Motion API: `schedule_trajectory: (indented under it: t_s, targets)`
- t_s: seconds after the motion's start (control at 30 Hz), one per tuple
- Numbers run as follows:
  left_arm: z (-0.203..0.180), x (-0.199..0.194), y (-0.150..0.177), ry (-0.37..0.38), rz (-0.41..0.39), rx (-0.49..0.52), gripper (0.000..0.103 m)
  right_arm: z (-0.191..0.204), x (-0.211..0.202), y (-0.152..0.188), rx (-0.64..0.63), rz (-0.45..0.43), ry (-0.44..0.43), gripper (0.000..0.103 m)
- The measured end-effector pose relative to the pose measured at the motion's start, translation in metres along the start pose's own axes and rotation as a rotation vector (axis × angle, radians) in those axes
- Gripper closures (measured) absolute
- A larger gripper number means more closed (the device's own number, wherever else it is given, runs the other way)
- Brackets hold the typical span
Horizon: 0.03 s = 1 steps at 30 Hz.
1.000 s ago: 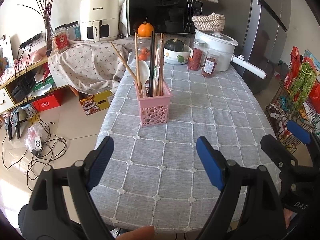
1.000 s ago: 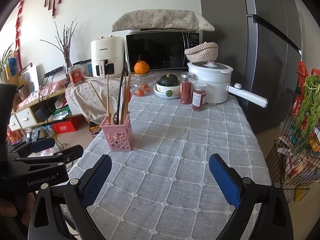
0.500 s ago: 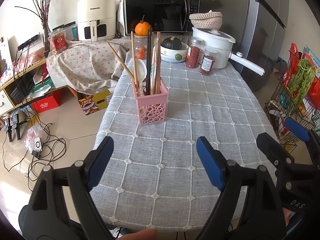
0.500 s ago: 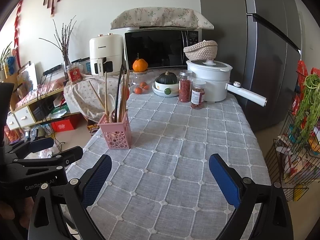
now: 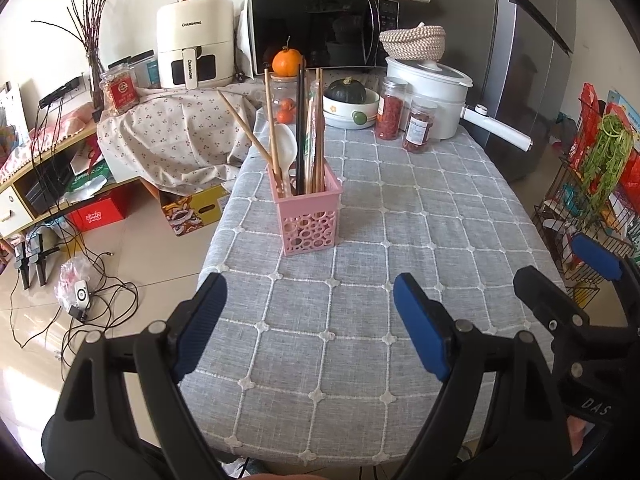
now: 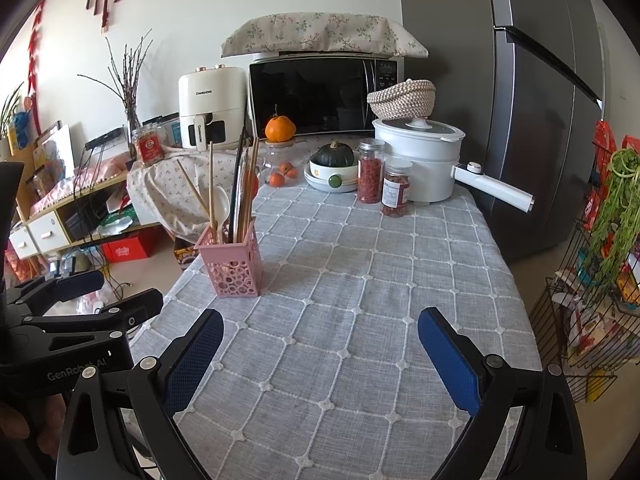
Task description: Organize utensils
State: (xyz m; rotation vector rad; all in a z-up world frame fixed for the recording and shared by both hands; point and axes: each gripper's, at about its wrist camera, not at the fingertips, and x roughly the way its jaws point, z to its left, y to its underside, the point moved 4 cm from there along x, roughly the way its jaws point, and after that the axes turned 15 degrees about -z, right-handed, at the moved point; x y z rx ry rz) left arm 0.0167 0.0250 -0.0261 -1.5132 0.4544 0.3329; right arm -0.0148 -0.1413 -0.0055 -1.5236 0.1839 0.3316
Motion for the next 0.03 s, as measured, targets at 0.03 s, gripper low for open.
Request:
schedule_trajectory:
  t_s: [0.03]
  targets:
    - [0.0003,0.0008,-0.0001,0.000,0.002,-0.002,0.018,-0.0001,-0.0002,-0.0002,0.000,-0.001,0.001,0.004]
